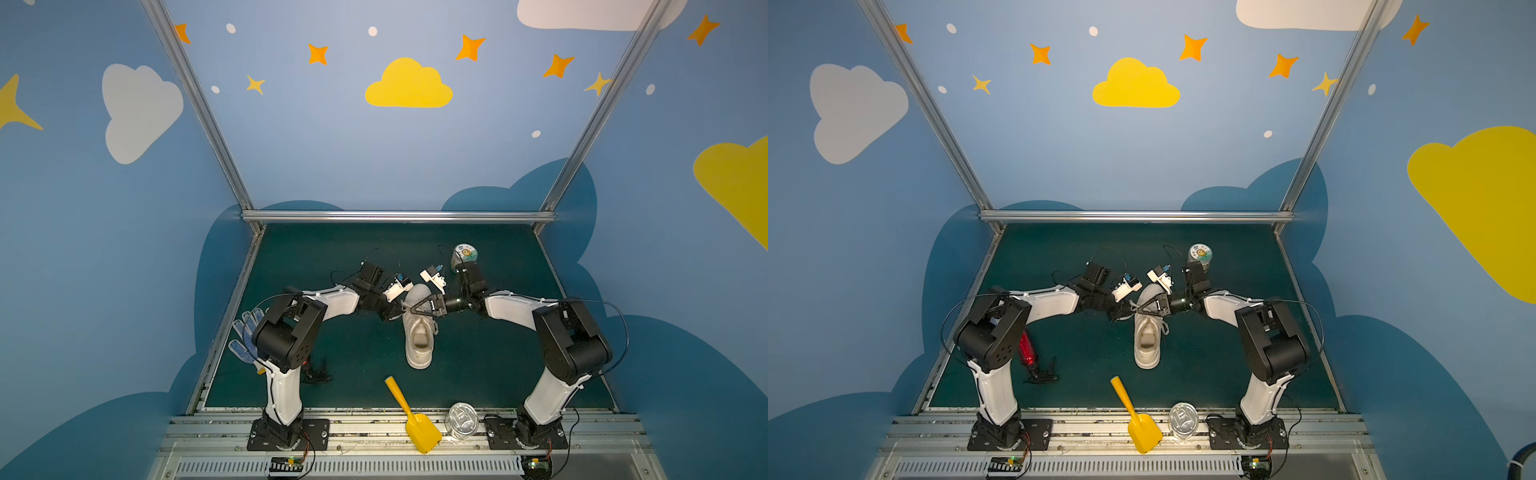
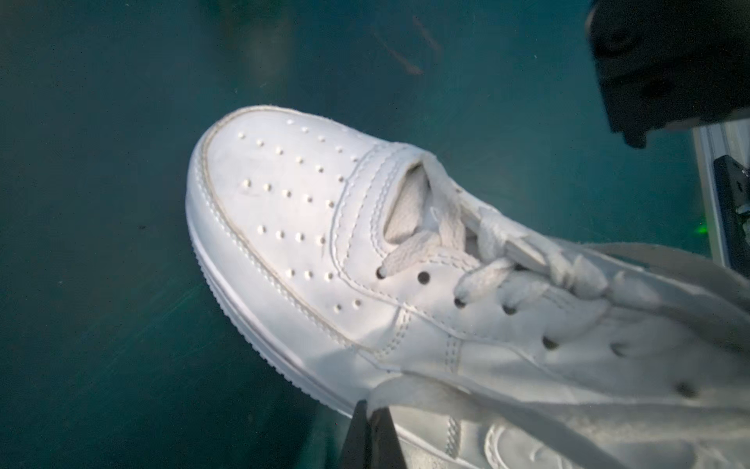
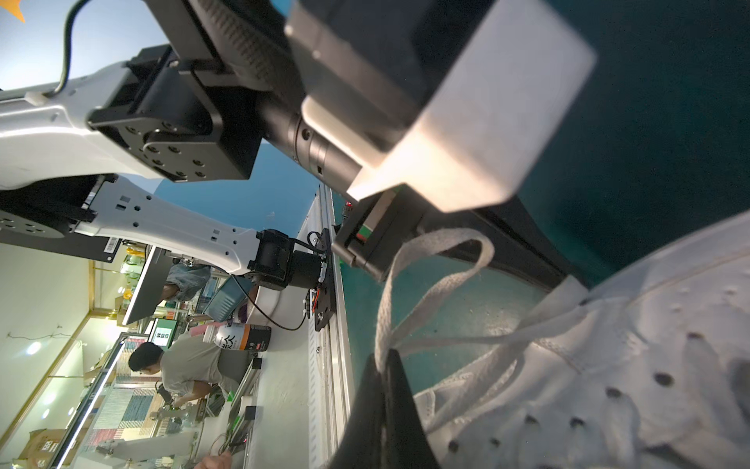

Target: Tie the shoes

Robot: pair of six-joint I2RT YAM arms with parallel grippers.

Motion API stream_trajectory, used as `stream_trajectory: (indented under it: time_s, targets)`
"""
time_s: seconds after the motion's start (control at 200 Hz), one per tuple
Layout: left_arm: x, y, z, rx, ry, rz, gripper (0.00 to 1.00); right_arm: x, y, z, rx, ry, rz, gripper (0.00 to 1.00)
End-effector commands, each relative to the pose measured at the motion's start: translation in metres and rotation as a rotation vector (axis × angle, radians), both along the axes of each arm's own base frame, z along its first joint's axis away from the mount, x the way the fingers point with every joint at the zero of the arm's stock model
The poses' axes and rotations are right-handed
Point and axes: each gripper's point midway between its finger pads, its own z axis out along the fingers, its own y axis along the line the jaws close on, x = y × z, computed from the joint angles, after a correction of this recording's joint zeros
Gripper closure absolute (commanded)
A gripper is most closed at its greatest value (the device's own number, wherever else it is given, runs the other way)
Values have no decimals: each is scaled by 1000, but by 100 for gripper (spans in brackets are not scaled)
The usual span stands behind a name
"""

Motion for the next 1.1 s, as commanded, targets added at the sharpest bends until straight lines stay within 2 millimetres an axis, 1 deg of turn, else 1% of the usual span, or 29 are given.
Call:
stream_trajectory:
  time_s: [0.0, 0.11, 0.19, 0.24, 0.33, 0.365, 0.471, 0.611, 0.811, 0.976, 1.096]
  targets:
    - [-7, -2, -7, 8, 55, -51, 97, -9, 0, 25, 70, -71, 63, 100]
    - [1, -7, -7, 10, 49, -62, 97, -12, -1, 24, 62, -74, 80, 100]
    - [8, -11, -3, 3, 39, -70, 97, -14, -2, 23, 55, -80, 87, 100]
    - [15, -12, -2, 4, 51, -49, 97, -14, -2, 23, 53, -83, 90, 100]
    - [18, -13, 0, -1, 71, -46, 97, -15, -3, 23, 47, -97, 86, 100]
    - [17, -14, 2, -10, 67, -50, 97, -15, -3, 22, 44, -99, 87, 100]
    - [17, -18, 18, -65, 35, -48, 97, -16, -5, 21, 32, -109, 85, 100]
    - [19, -23, 33, -90, 54, -55, 97, -19, -6, 18, 11, -118, 100, 100]
    - [23, -30, 43, -125, 67, -69, 97, -23, -8, 18, -20, -170, 104, 100]
    - [24, -35, 55, -168, 73, -75, 97, -25, -9, 16, -47, -212, 103, 100]
    - [23, -37, 55, -167, 100, -87, 97, -28, -9, 14, -67, -260, 110, 100]
